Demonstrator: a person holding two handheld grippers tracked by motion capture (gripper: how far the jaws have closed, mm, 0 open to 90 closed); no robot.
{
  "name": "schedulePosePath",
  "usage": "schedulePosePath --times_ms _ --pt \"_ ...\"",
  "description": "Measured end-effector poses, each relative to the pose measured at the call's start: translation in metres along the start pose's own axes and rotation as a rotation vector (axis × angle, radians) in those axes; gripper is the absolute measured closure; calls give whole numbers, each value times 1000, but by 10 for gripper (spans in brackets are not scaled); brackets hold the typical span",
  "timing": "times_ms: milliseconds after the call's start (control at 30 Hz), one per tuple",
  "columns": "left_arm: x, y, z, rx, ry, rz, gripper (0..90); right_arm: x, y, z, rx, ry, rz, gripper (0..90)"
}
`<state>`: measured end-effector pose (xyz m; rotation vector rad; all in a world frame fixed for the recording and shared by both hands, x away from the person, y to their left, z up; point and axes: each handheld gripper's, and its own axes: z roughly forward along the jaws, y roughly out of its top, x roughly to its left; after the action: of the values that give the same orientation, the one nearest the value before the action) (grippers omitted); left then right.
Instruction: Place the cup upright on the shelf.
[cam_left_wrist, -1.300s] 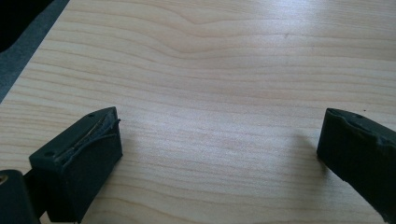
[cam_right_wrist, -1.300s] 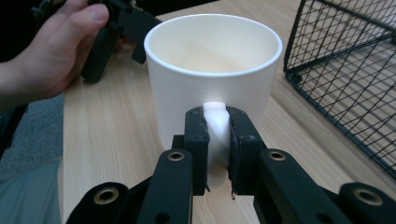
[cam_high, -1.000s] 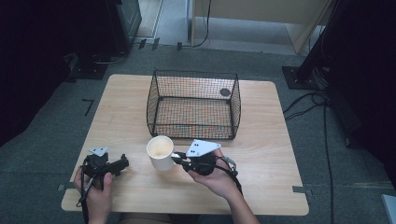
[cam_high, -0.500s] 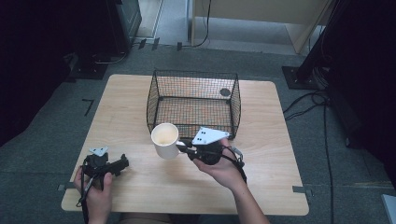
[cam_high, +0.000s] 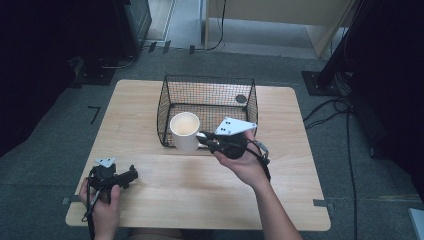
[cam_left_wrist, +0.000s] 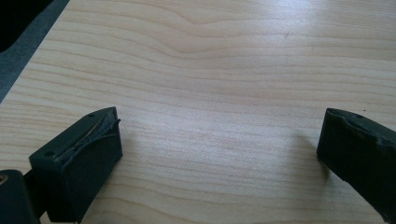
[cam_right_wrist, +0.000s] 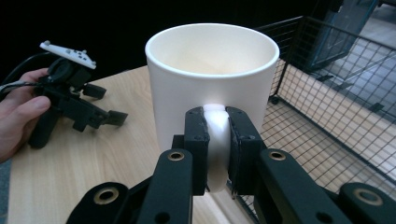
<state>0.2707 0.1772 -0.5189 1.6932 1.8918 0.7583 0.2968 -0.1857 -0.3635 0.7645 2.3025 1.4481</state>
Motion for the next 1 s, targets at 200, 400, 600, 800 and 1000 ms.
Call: schedulePosePath --times_ms 200,400,600,800,1000 --pt "0 0 0 -1 1 0 0 -13 10 -3 -3 -25 2 809" --pt "0 0 0 -2 1 0 1 -28 17 -2 -13 -56 10 809" --pt "0 0 0 -2 1 -1 1 -43 19 0 -18 -80 18 809" --pt "0 0 0 -4 1 -1 1 -60 21 5 -5 -112 20 809" --pt "0 0 0 -4 2 0 0 -73 22 12 -21 -116 10 809"
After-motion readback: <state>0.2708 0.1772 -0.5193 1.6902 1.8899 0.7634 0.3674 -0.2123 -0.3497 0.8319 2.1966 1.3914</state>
